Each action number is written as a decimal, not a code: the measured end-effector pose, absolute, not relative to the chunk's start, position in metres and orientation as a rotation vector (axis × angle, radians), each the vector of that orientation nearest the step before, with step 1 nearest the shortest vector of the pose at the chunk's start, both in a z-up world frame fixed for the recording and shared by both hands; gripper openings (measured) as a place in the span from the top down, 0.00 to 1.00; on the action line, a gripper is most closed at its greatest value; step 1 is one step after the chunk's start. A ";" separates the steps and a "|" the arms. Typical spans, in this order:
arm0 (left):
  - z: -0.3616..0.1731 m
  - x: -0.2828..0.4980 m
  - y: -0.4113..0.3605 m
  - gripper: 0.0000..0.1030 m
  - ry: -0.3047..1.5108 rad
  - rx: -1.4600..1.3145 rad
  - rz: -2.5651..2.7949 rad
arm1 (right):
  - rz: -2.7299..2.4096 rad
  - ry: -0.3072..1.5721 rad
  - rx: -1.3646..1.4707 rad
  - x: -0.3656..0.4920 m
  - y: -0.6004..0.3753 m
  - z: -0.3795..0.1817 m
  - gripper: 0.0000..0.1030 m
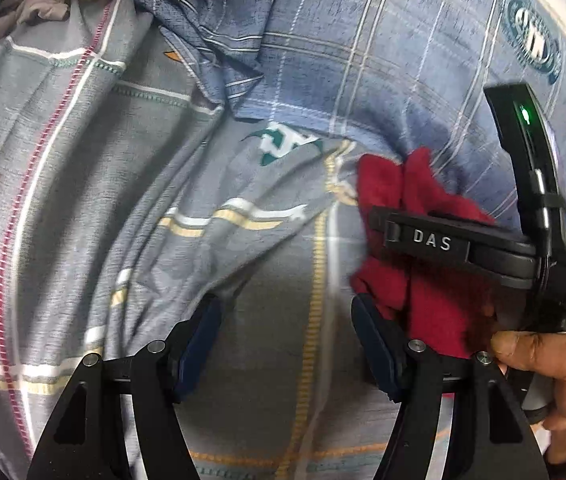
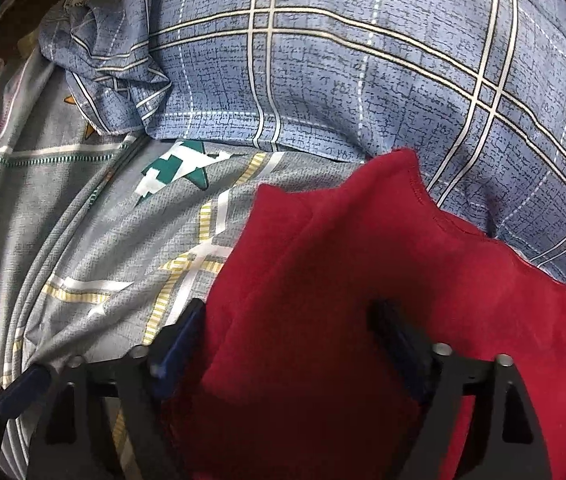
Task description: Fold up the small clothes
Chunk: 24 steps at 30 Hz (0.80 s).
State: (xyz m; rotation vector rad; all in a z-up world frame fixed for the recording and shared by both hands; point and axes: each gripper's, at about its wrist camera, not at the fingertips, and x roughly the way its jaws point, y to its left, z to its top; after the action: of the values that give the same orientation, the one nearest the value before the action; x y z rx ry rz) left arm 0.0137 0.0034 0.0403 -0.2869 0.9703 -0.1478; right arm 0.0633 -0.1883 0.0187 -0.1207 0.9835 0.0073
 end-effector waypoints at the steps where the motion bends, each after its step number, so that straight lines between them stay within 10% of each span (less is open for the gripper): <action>1: 0.042 0.013 0.004 0.33 0.960 -0.302 -0.167 | 0.020 0.979 -0.105 0.061 -0.192 0.019 0.34; 9: 0.056 0.005 -0.018 0.21 0.818 -0.332 -0.342 | 0.159 0.958 0.159 0.047 -0.236 0.037 0.66; 24: 0.021 0.031 -0.044 0.24 0.870 -0.279 -0.405 | 0.244 1.003 0.236 0.047 -0.252 0.041 0.67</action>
State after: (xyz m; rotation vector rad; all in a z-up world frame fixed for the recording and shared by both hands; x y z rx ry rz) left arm 0.0315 -0.0436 0.0213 -0.2790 0.8699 -0.4048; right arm 0.0470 -0.2521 0.0412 0.2360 1.0031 0.2444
